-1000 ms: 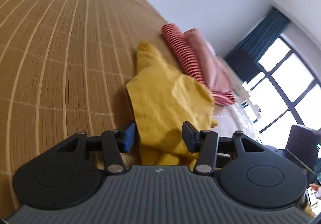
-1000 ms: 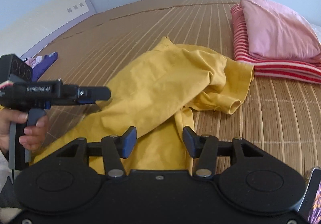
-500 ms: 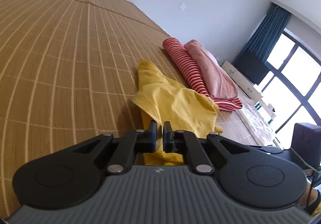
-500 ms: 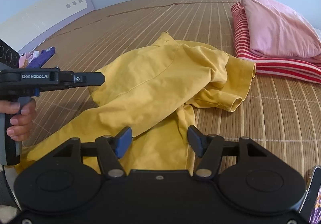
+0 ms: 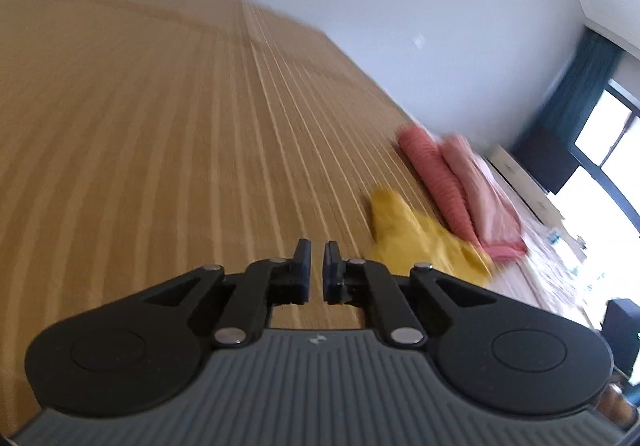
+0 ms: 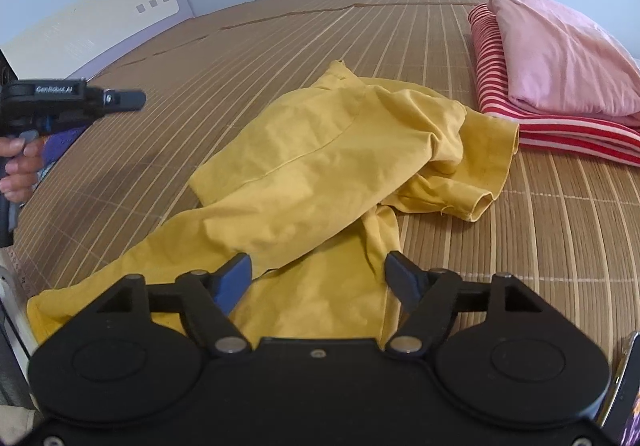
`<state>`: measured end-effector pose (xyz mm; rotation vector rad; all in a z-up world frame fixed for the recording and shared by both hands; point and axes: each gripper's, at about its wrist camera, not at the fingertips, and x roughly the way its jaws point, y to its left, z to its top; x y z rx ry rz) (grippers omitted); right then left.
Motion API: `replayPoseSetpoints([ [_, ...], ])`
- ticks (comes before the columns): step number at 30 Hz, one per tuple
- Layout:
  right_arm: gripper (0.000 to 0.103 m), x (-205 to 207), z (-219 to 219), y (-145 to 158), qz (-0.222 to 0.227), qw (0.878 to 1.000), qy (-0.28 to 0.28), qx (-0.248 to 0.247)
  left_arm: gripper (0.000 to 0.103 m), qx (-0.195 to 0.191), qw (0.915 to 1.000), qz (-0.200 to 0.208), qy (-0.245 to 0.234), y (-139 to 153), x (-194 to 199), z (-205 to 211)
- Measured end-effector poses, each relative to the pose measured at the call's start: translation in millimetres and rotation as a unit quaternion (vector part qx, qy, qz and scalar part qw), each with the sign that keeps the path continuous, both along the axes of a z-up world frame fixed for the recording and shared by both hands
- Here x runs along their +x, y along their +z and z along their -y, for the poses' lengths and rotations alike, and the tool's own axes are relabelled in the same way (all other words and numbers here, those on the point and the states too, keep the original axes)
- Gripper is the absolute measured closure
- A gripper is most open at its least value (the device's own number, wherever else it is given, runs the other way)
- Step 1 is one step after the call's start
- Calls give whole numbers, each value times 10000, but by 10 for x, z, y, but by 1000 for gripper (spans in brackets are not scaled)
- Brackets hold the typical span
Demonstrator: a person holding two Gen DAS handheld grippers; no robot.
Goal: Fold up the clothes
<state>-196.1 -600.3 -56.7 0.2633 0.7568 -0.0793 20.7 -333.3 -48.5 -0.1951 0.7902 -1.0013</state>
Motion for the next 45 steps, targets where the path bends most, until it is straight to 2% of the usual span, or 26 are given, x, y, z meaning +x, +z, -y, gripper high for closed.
replayPoseSetpoints([
  [3, 25, 20, -29, 0, -31, 10000, 1, -76, 74, -14, 9987, -310, -406, -174, -125, 190],
  [4, 24, 25, -36, -1, -35, 10000, 1, -90, 61, -29, 9980, -367, -515, -230, -178, 275],
  [7, 23, 21, -30, -9, -17, 10000, 19, -84, 58, -65, 9970, -265, -719, -322, -342, 508],
  [10, 23, 6, -15, -14, 11, 10000, 27, -44, 58, 24, 9972, 58, -749, -346, -478, 744],
  [13, 23, -4, -4, -18, 28, 10000, 19, 19, 63, 92, 9969, 304, -717, -350, -573, 893],
  [14, 23, 0, -6, -14, 25, 10000, 13, 27, 81, 122, 9968, 410, -678, -340, -603, 905],
  [15, 23, 1, -8, -12, 15, 10000, 15, 21, 90, 161, 9962, 546, -659, -326, -626, 914],
  [17, 23, 5, -17, -8, -1, 10000, 21, 1, 95, 146, 9956, 695, -613, -302, -633, 952],
  [20, 22, 2, -27, -8, -5, 10000, 26, -9, 97, 76, 9958, 769, -495, -272, -562, 941],
  [22, 22, 5, -28, -8, -4, 10000, 27, -11, 97, 361, 9932, 1028, -421, -248, -537, 940],
  [24, 22, 10, -30, -7, -10, 10000, 29, -17, 97, 700, 9861, 1471, -337, -219, -547, 945],
  [27, 22, 2, -40, -11, -10, 10000, 26, -24, 98, 736, 9847, 1550, -302, -167, -517, 851],
  [32, 21, 2, -62, -5, -21, 10000, 17, -38, 98, 553, 9881, 1376, -397, -93, -475, 743],
  [36, 21, -4, -63, -4, -17, 10000, 26, -43, 97, 391, 9947, 846, -445, -137, -398, 699],
  [39, 21, -2, -57, -2, -12, 10000, 26, -29, 88, 438, 9965, 570, -433, -214, -402, 688],
  [41, 21, -5, -60, 0, -10, 10000, 25, -24, 73, 291, 9985, 223, -402, -277, -401, 640],
  [45, 21, -6, -65, 2, -12, 10000, 26, -27, 71, -228, 9972, -522, -489, -385, -404, 578],
])
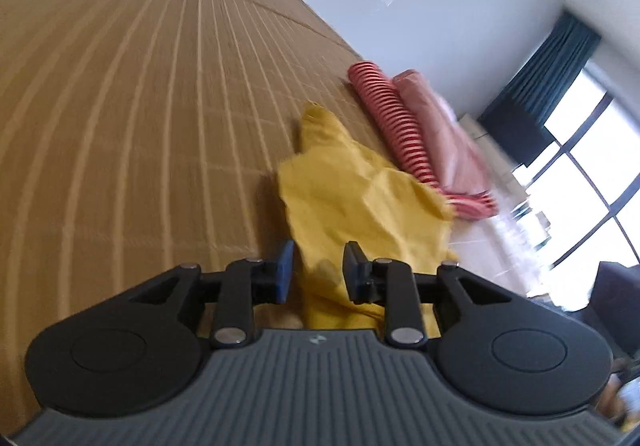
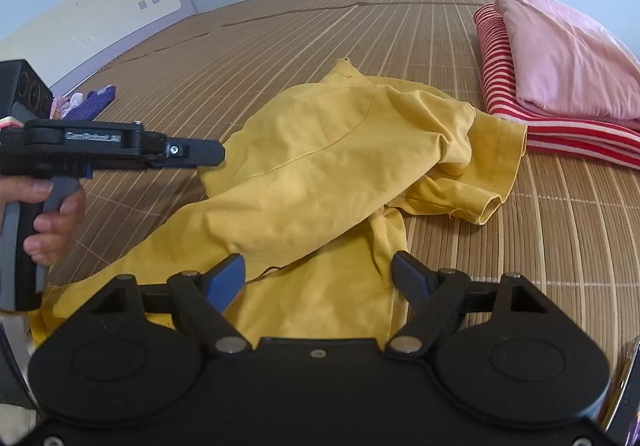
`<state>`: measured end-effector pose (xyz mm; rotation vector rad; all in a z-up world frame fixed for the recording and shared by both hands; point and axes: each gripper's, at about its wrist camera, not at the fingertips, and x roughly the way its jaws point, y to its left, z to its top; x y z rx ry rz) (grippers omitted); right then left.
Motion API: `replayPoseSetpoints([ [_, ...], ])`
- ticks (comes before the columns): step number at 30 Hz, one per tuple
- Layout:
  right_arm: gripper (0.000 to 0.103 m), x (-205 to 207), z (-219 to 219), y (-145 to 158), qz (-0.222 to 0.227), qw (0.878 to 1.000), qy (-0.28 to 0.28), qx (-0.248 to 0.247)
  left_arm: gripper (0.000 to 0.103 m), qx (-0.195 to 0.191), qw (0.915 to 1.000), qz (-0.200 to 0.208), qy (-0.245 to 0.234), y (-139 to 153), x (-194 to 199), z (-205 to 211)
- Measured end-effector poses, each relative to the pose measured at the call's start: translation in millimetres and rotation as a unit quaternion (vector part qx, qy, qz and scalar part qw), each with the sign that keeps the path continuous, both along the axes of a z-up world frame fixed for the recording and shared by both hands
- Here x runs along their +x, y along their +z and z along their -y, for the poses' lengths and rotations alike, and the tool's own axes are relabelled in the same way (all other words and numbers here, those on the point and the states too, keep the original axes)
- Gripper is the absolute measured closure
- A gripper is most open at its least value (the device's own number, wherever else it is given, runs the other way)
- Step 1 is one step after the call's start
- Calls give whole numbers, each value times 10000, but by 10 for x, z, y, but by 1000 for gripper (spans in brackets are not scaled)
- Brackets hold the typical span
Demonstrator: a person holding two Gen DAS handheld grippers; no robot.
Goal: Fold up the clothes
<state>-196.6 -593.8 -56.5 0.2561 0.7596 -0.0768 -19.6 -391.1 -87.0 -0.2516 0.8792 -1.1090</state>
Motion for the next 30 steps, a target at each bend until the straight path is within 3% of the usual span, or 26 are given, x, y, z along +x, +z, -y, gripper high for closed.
replayPoseSetpoints([
  [6, 21, 9, 7, -3, -11, 10000, 13, -22, 74, -54, 9998, 43, -194, -24, -85, 118],
  [8, 21, 11, 15, -4, -10, 10000, 19, -21, 87, -96, 9995, 71, -281, -17, -123, 144],
  [10, 21, 17, 25, -4, -12, 10000, 26, -16, 95, -33, 9994, 201, -286, -13, -155, 172],
  [13, 20, 28, 28, -4, -22, 10000, 40, -37, 97, 215, 9980, 548, -248, -4, -182, 202],
  [17, 20, 30, 30, -4, -25, 10000, 53, -49, 99, 795, 9866, 1384, -335, 52, -277, 237],
  [23, 19, 37, 27, -2, -33, 9999, 64, -73, 101, 883, 9791, 1798, -359, 153, -302, 196],
  [30, 19, 23, 46, -6, 2, 10000, 51, -7, 101, 1003, 9680, 2297, 153, 422, -128, 56],
])
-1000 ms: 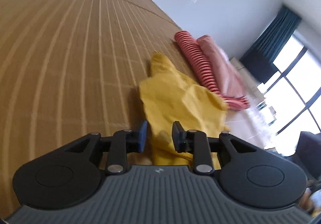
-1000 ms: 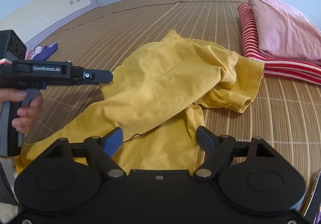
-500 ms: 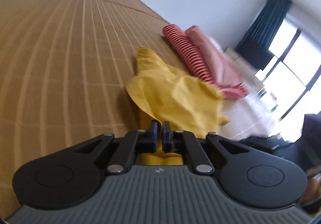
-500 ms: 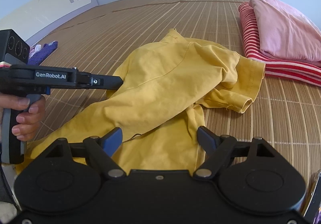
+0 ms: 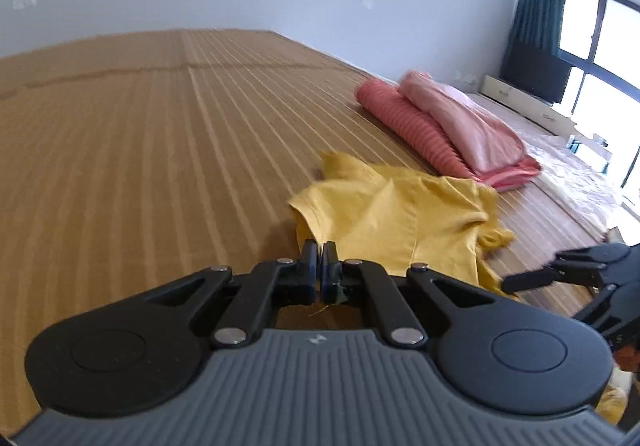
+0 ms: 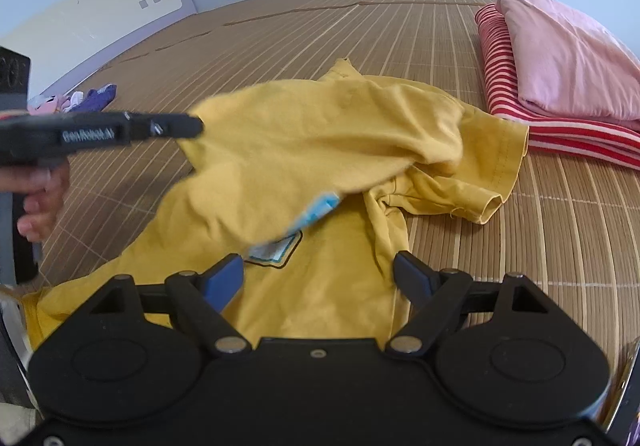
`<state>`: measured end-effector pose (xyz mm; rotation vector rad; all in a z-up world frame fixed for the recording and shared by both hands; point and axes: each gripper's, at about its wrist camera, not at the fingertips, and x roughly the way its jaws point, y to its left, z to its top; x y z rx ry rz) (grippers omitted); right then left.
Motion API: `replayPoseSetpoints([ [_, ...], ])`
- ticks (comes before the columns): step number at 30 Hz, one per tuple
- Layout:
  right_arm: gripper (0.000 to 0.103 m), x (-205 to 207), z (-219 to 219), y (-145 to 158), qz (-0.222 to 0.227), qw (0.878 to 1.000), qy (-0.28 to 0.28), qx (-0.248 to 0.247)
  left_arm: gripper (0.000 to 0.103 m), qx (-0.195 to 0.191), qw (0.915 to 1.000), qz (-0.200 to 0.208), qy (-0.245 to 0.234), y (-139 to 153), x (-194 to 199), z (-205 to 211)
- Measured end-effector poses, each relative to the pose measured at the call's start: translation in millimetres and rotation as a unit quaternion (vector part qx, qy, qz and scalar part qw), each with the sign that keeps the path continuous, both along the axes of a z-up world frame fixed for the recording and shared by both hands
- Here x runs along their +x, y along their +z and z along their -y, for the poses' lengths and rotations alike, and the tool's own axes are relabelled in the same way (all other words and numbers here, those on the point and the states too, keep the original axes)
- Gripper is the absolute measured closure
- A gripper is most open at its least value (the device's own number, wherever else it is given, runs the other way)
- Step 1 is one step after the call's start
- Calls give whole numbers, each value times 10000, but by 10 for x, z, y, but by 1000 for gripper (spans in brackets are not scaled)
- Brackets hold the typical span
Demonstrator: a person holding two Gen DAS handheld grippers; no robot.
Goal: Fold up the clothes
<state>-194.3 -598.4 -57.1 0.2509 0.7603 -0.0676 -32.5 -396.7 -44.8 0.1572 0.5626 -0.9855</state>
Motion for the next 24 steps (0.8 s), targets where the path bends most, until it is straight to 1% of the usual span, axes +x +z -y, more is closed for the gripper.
replayPoseSetpoints([
  [2, 19, -1, 0, -2, 4, 10000, -1, 4, 101, 37, 9997, 165, 197, 86, 84, -90],
  [6, 19, -3, 6, -3, 9, 10000, -6, 25, 101, 160, 9955, 427, 827, 224, 347, -410],
  [10, 19, -2, 0, -5, 2, 10000, 1, 11, 101, 383, 9873, 529, 1450, 266, 577, -806],
  [13, 19, 2, 7, 2, -8, 10000, 13, 39, 100, 654, 9780, 540, 1906, 210, 712, -1093],
  [15, 18, 4, 10, 7, -16, 10000, 22, 59, 100, 781, 9751, 367, 2044, 118, 777, -1220],
  [16, 18, 4, 8, 8, -18, 10000, 24, 67, 100, 792, 9752, 205, 2058, 50, 809, -1275],
  [19, 17, 9, -16, 2, -30, 10000, 31, 32, 100, 963, 9727, -68, 2109, -153, 837, -1349],
  [20, 16, 15, -18, 0, -34, 10000, 40, 23, 100, 1029, 9717, -68, 2126, -197, 827, -1381],
  [22, 15, 27, -25, 2, -38, 10000, 39, 12, 100, 1203, 9679, 86, 2206, -253, 800, -1391],
  [24, 15, 31, -13, 6, -41, 10000, 55, -7, 100, 1270, 9658, 184, 2252, -263, 788, -1412],
])
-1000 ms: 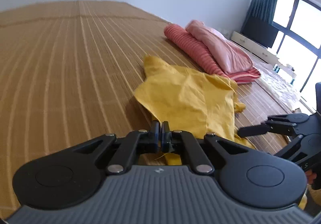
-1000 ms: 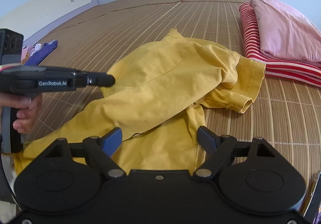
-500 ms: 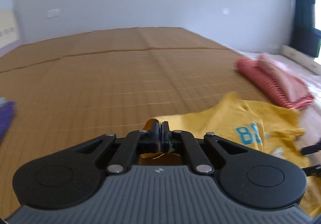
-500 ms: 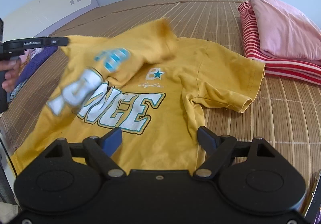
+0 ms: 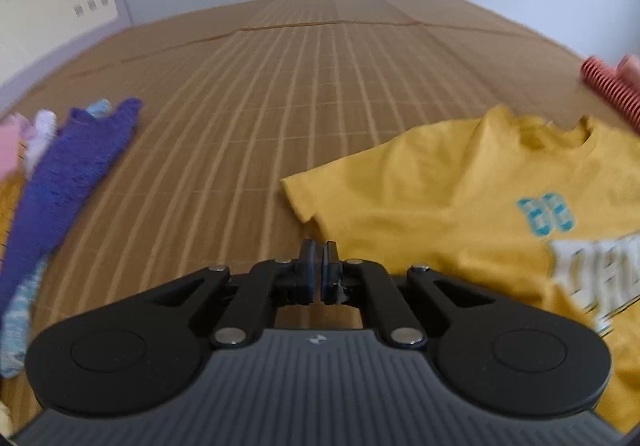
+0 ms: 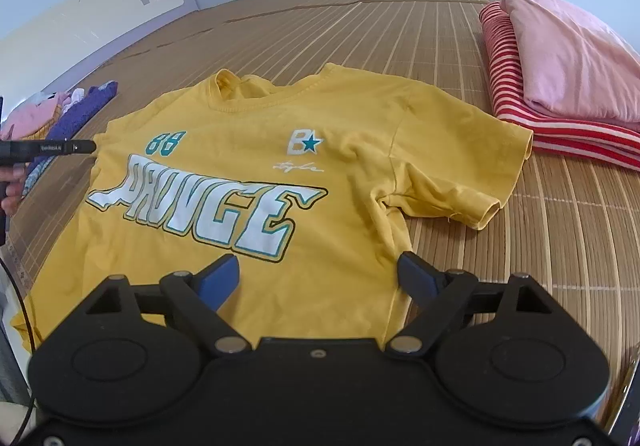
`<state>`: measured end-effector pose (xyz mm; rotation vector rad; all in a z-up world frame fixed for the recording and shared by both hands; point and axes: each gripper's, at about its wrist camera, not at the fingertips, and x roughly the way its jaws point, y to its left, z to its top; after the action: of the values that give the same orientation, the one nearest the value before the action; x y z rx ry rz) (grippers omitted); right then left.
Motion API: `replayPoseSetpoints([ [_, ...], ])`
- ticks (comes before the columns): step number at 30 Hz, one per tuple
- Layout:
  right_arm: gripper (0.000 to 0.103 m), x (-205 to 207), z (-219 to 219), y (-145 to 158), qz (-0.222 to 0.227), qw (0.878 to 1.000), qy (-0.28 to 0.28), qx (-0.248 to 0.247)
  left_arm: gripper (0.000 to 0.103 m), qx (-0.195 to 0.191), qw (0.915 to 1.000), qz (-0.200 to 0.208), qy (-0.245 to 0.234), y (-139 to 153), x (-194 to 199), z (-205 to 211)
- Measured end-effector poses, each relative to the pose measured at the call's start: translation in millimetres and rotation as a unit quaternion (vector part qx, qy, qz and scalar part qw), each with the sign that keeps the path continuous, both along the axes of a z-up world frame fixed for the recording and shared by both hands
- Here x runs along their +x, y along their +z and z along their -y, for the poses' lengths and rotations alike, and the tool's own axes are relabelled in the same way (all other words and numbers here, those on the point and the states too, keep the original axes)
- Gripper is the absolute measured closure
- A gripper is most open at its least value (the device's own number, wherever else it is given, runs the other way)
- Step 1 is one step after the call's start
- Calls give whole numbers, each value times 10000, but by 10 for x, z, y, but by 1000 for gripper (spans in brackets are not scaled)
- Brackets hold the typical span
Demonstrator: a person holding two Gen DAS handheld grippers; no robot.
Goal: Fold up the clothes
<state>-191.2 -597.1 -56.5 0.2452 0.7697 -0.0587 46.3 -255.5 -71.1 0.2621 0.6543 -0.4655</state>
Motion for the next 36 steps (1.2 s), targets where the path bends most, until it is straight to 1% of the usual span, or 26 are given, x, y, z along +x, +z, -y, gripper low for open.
replayPoseSetpoints([
  [2, 15, -1, 31, -3, 6, 10000, 7, 11, 100, -23, 10000, 75, 29, 29, -6, -32],
  [5, 15, 25, 49, -4, 9, 10000, 17, 22, 100, -379, 9989, 260, 39, 266, -84, -122],
  [7, 15, 34, 48, -5, 5, 10000, 19, 12, 100, -435, 9979, 479, -103, 421, -190, -96],
  [8, 15, 37, 45, -4, 2, 10000, 20, 3, 100, -443, 9972, 550, -230, 483, -243, -67],
  [10, 14, 33, 34, -5, 5, 10000, 22, -6, 100, -492, 9947, 557, -705, 582, -371, 51],
  [13, 13, 29, 29, -2, 3, 10000, 26, -16, 100, -501, 9871, 564, -1414, 640, -554, 282],
  [15, 13, 34, 24, -4, 2, 10000, 26, -38, 95, -396, 9813, 567, -1794, 582, -636, 451],
  [18, 10, 51, 20, -14, 13, 10000, 53, -45, 94, -199, 9731, 434, -2252, 439, -723, 706],
  [20, 5, 67, 30, -20, 34, 10000, 83, 31, 94, 4, 9692, 326, -2442, 249, -741, 816],
  [22, 4, 89, 30, -25, 48, 9999, 104, 50, 94, 219, 9661, 225, -2562, 49, -750, 880],
  [24, 4, 116, 24, -25, 59, 9999, 81, 18, 94, 381, 9676, 76, -2495, -102, -710, 833],
  [25, 4, 130, 21, -25, 64, 10000, 69, 3, 92, 344, 9688, 24, -2453, -132, -695, 774],
  [26, 4, 146, 22, -23, 61, 10000, 63, -3, 88, 286, 9701, 12, -2411, -114, -693, 711],
  [27, 4, 163, 23, -22, 58, 10000, 56, -8, 86, 335, 9723, 35, -2312, -105, -669, 650],
  [31, 3, 197, 27, -27, 53, 9999, 82, -43, 82, 773, 9798, 385, -1806, -94, -554, 387],
  [32, 3, 193, 29, -31, 60, 9999, 100, -49, 77, 775, 9816, 375, -1703, -86, -510, 327],
  [33, 3, 189, 31, -34, 68, 9999, 116, -54, 73, 686, 9843, 291, -1598, -67, -465, 262],
  [35, 3, 187, 31, -34, 84, 9999, 103, -48, 71, 375, 9884, 68, -1470, 0, -386, 144],
  [36, 3, 187, 23, -35, 77, 9999, 104, -68, 71, 257, 9891, 24, -1450, 26, -381, 113],
])
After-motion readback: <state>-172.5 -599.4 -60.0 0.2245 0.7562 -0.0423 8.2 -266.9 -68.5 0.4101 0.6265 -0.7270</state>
